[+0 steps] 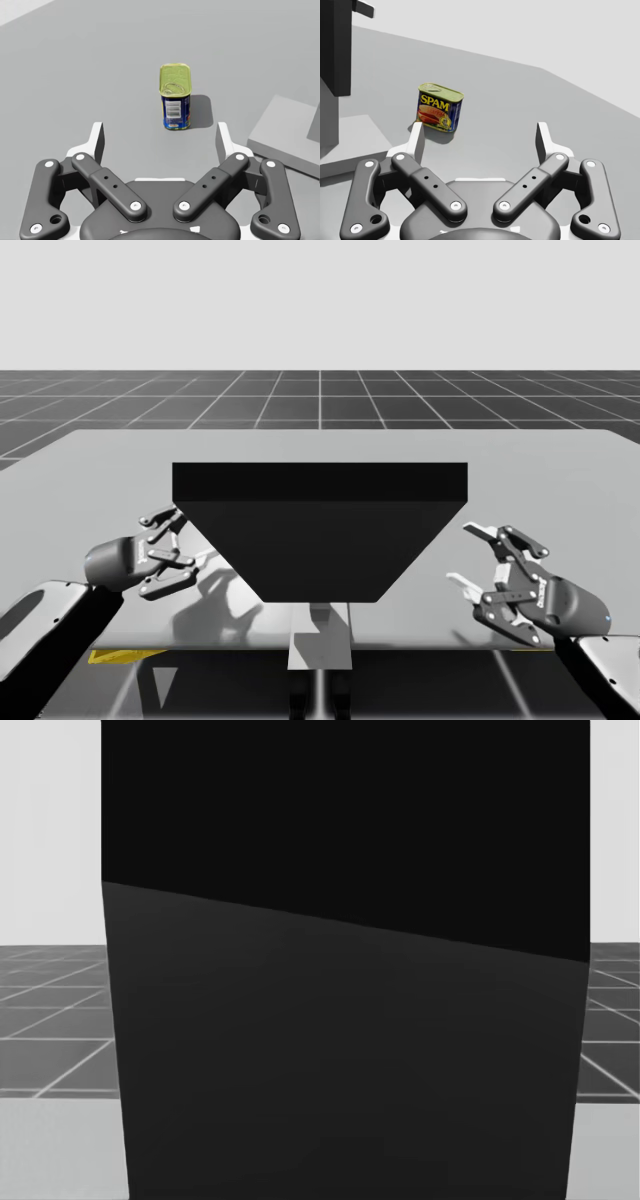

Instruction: Reach around the screen and pick up the object behind it.

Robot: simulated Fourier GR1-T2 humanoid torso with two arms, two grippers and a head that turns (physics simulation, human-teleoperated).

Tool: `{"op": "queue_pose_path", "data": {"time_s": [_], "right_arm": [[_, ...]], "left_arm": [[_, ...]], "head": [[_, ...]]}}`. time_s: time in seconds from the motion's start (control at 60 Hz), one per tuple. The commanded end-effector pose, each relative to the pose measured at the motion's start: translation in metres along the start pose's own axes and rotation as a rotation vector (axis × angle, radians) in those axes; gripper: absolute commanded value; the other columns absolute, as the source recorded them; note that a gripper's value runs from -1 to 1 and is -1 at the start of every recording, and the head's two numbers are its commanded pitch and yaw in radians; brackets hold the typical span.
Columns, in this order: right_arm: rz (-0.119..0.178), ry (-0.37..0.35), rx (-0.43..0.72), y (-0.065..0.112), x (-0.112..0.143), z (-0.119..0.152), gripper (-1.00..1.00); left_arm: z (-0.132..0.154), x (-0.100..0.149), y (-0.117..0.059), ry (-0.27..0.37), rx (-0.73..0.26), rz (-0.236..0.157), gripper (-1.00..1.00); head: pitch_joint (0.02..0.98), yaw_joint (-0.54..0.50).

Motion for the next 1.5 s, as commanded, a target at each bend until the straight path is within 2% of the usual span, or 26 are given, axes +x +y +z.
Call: {"op": "queue_pose_path", "data": {"time_s": [0.017, 0.283, 0.5, 0.717, 0.783, 0.95, 1.25, 1.417, 1.5], "right_arm": [[-0.012, -0.007, 0.052, 0.007, -0.003, -0.001, -1.0], [-0.006, -0.016, 0.052, 0.007, -0.004, -0.001, -1.0], [0.002, -0.011, 0.051, 0.008, -0.006, -0.001, -1.0], [0.01, -0.012, 0.056, 0.01, -0.004, -0.001, -1.0], [0.008, -0.013, 0.058, 0.011, -0.004, -0.001, -1.0], [0.013, -0.009, 0.064, 0.012, -0.004, 0.0, -1.0], [0.009, -0.004, 0.084, 0.015, -0.006, 0.003, -1.0], [0.01, 0.001, 0.096, 0.016, -0.006, 0.003, -1.0], [0.012, 0.001, 0.099, 0.017, -0.006, 0.003, -1.0]], "left_arm": [[-0.029, -0.012, 0.002, 0.045, -0.102, -0.015, -1.0], [-0.083, -0.028, 0.016, 0.121, -0.136, -0.017, -1.0], [-0.119, -0.036, 0.005, 0.148, -0.204, -0.012, -1.0], [-0.144, -0.04, 0.001, 0.158, -0.246, -0.016, -1.0], [-0.151, -0.04, 0.001, 0.154, -0.259, -0.006, -1.0], [-0.169, -0.04, 0.002, 0.162, -0.28, -0.024, -1.0], [-0.194, -0.043, 0.007, 0.169, -0.295, -0.028, -1.0], [-0.199, -0.047, 0.01, 0.167, -0.276, -0.003, -1.0], [-0.199, -0.051, 0.012, 0.161, -0.273, 0.039, -1.0]], "head": [[0.182, 0.03], [0.189, 0.03], [0.192, 0.02], [0.194, 0.01], [0.194, 0.01], [0.198, 0.01], [0.208, 0.0], [0.209, 0.0], [0.208, 0.0]]}}
